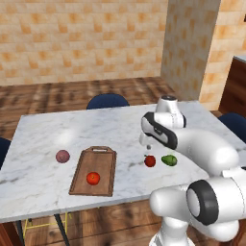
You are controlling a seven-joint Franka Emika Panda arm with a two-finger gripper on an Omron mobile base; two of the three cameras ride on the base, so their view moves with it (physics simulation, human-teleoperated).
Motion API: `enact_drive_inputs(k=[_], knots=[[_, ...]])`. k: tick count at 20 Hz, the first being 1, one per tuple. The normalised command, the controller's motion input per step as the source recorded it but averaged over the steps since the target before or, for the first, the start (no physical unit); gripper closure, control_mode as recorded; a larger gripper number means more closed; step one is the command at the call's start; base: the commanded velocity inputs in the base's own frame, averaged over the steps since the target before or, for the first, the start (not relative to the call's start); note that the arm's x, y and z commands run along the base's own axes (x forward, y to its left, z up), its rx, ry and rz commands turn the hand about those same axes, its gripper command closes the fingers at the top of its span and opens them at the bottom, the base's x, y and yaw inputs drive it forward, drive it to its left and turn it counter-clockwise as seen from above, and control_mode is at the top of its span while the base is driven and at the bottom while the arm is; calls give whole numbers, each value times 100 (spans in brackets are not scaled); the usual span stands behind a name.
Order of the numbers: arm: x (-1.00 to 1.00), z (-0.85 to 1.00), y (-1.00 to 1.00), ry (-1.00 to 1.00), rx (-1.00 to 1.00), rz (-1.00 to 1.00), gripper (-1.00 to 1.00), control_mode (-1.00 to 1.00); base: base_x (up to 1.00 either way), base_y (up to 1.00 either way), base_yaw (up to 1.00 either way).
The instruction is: Place the avocado, onion, tomato, and bell pepper on the cutting board.
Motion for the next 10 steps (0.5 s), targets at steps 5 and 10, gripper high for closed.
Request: enact_drive_inputs(k=[5,10], knots=[[14,-26,0,9,0,0,-100,-100,0,0,0],[22,-15,0,7,0,0,-100,-100,0,0,0]])
